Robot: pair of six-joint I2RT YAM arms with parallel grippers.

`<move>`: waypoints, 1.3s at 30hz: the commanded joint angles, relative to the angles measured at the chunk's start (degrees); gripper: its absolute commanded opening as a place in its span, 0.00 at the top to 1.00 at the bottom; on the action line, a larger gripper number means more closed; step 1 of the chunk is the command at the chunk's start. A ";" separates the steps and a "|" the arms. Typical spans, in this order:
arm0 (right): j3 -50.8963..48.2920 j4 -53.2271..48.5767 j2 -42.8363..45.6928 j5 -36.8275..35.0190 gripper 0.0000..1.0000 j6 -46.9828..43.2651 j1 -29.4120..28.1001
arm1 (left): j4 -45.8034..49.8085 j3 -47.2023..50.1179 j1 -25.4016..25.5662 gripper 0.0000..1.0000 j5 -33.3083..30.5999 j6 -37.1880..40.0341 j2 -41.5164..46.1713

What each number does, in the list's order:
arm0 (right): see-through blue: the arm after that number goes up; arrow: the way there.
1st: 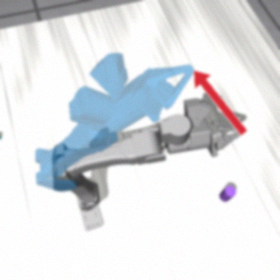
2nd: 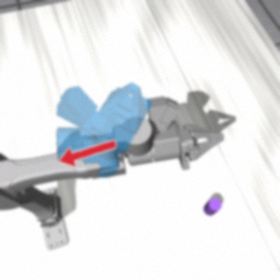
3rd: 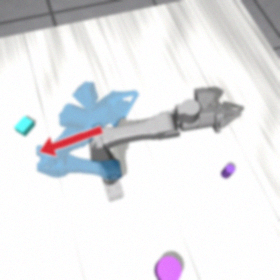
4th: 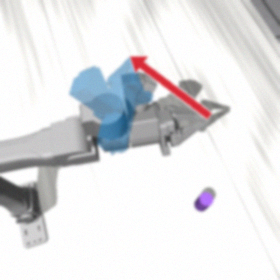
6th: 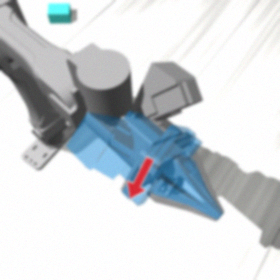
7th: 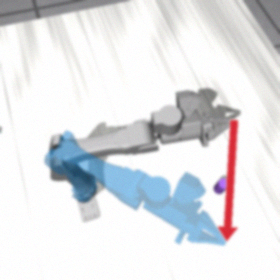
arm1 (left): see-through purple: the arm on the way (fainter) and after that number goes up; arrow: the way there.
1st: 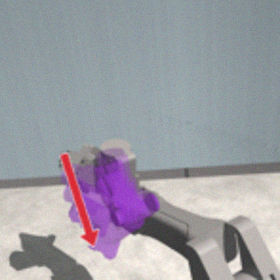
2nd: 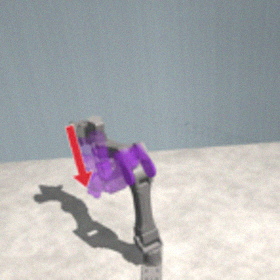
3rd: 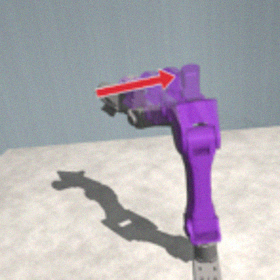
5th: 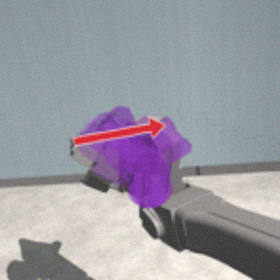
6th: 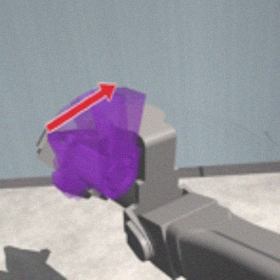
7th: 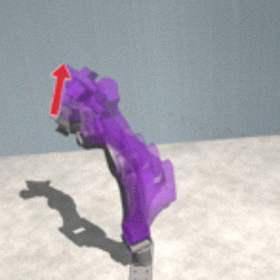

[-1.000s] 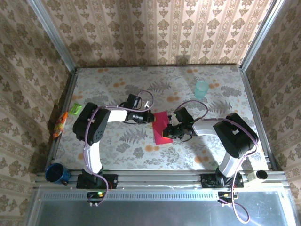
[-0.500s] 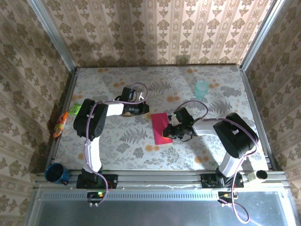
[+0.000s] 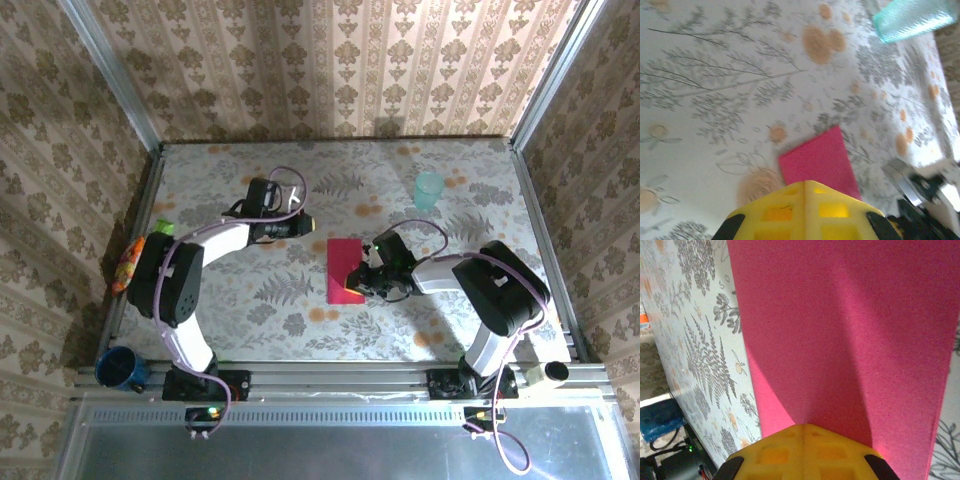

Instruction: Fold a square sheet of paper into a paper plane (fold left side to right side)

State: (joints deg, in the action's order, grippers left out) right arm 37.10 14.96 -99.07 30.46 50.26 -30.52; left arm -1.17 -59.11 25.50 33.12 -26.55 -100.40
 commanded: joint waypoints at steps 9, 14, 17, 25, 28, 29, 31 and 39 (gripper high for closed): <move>-0.63 -5.87 -4.35 -6.95 1.00 0.88 0.16 | -3.80 5.46 9.10 1.00 1.63 -5.66 -3.11; -0.88 -5.77 -4.57 -6.75 1.00 0.81 0.20 | -5.16 4.78 9.66 1.00 0.55 -6.49 -5.71; -0.94 -5.91 -4.65 -6.51 1.00 0.54 0.20 | -5.25 4.65 9.66 1.00 0.19 -6.40 -6.88; 1.06 -4.27 -2.35 -3.95 0.97 1.49 0.37 | -4.54 6.41 10.01 1.00 -1.92 -6.35 -8.54; 3.42 -2.81 -0.31 -1.95 0.92 2.73 0.69 | -4.46 7.32 10.66 1.00 -2.43 -6.41 -8.51; 4.41 -3.58 0.63 -1.69 0.89 2.62 0.89 | -4.51 7.59 10.92 1.00 -2.62 -6.40 -8.50; 5.95 -6.42 2.60 -1.76 0.83 1.50 1.58 | -4.88 8.04 11.22 1.00 -2.68 -6.67 -8.50; 4.73 -21.88 11.54 -3.16 0.65 -7.33 7.19 | -5.55 8.79 11.84 1.00 -2.72 -7.29 -8.32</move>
State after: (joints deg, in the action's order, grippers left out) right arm 42.89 2.00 -89.65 28.73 47.40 -24.69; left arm -8.80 -52.07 36.10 31.38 -33.19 -107.72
